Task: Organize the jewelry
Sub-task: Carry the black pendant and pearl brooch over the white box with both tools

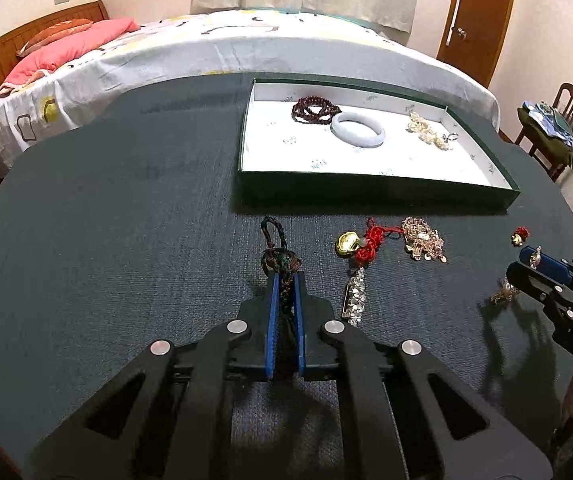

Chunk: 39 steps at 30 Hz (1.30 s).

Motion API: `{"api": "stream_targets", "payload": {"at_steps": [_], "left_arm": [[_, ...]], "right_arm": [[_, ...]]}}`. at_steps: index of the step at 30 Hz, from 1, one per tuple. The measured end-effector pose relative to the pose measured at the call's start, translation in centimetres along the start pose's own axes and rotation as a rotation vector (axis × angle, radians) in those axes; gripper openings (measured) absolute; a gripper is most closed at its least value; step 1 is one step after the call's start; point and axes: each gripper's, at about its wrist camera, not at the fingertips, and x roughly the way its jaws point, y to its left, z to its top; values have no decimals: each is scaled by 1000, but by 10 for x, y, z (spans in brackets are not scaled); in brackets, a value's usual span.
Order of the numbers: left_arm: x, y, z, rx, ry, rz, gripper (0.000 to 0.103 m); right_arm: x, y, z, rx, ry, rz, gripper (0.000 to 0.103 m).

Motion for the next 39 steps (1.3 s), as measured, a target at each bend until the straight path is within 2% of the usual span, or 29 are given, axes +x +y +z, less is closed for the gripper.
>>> {"api": "stream_targets", "payload": {"at_steps": [10, 18, 22, 28, 31, 35, 39], "left_arm": [[-13, -3, 3, -7, -29, -4, 8], [-23, -6, 18, -12, -73, -17, 8], [-28, -11, 37, -9, -116, -26, 8], [-34, -19, 82, -10, -213, -41, 8], [-31, -24, 106, -12, -265, -40, 8], [-10, -26, 129, -35, -278, -34, 8], [33, -28, 139, -59, -222, -13, 8]], "right_arm": [[-9, 2, 7, -4, -24, -5, 38], [-25, -2, 30, -9, -88, -24, 38], [-34, -8, 51, -16, -143, -45, 38], [-40, -17, 97, -39, -244, -85, 38], [-32, -22, 118, -50, -277, -110, 38], [1, -32, 135, -49, -262, -153, 38], [41, -41, 134, -42, -192, -170, 38]]}}
